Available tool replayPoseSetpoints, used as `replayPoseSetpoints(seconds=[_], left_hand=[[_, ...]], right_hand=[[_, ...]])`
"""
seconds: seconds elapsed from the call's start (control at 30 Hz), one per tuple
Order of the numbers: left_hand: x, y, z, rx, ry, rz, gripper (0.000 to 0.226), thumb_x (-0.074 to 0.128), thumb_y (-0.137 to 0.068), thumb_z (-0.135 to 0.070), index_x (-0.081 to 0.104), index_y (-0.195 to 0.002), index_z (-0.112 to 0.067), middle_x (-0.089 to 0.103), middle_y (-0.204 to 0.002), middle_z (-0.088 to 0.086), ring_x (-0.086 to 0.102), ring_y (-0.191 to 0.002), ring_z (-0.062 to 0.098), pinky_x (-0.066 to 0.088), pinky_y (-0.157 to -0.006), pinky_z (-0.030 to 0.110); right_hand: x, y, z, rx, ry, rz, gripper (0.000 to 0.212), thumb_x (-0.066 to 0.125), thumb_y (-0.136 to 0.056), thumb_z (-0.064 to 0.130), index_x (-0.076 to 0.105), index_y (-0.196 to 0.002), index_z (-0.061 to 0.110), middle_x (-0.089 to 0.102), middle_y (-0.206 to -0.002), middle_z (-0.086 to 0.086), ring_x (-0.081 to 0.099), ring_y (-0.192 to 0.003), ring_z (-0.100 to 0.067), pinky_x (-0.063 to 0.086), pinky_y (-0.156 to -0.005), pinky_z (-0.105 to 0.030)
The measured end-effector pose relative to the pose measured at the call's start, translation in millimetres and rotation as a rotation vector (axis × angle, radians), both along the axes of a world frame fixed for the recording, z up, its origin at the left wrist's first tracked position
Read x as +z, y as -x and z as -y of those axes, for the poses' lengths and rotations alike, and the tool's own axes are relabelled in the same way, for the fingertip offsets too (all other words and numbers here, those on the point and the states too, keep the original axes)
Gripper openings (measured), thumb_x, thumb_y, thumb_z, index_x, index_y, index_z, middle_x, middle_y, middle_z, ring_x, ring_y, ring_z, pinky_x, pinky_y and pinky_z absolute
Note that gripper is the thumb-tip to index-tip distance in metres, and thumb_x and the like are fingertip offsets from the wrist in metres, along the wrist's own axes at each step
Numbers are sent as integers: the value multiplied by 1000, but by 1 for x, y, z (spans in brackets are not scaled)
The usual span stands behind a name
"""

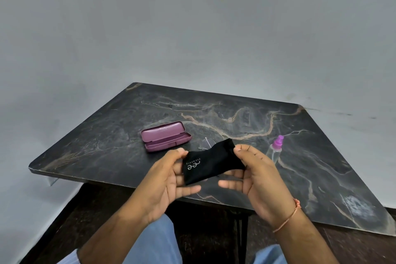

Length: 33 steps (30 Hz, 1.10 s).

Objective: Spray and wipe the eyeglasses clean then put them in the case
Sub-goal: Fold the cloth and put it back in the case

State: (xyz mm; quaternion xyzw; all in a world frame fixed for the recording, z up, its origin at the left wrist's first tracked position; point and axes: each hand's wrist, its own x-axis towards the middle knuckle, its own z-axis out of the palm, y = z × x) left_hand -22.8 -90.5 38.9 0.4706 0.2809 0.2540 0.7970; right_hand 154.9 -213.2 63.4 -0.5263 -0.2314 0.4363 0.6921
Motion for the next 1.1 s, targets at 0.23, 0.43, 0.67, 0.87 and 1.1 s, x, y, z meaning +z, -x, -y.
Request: replayPoseSetpoints(seconds=[0.23,0.43,0.67,0.87,1.1], left_hand=[[-10,5,-6,89,-177,-28,64,88,-76,-18,68,-137,-22,85,-117,10,83,-108,27,68,-81,30],[-8,17,-23,145,-272,-65,56,90,-73,-19,77,-127,-22,86,-108,13,84,-104,31,67,-92,40],[-1,32,-51,224,-379,-98,33,85,-90,-17,81,-123,-22,85,-87,4,83,-83,12,60,-71,19],[3,37,-110,204,-611,-318,51,90,-89,-16,74,-136,-26,87,-88,0,83,-98,12,61,-75,17],[6,24,-180,188,-785,-567,40,92,-88,-27,82,-126,-30,85,-86,-10,82,-74,6,66,-72,21]], right_hand=[[1,0,-4,91,41,89,45,68,-98,38,68,-126,3,77,-113,-24,73,-95,-40,66,-70,-42],[3,4,-19,63,96,232,30,81,-88,11,75,-117,4,80,-86,-6,78,-87,-19,65,-71,-31],[15,1,-52,100,55,364,22,76,-94,8,77,-115,15,83,-100,-10,80,-96,-21,65,-82,-40],[24,-15,-114,192,156,606,28,83,-88,5,78,-115,11,83,-97,-13,81,-94,-28,67,-79,-40],[19,-37,-198,190,284,971,14,90,-81,21,83,-93,18,81,-77,1,71,-67,-7,55,-67,-22]])
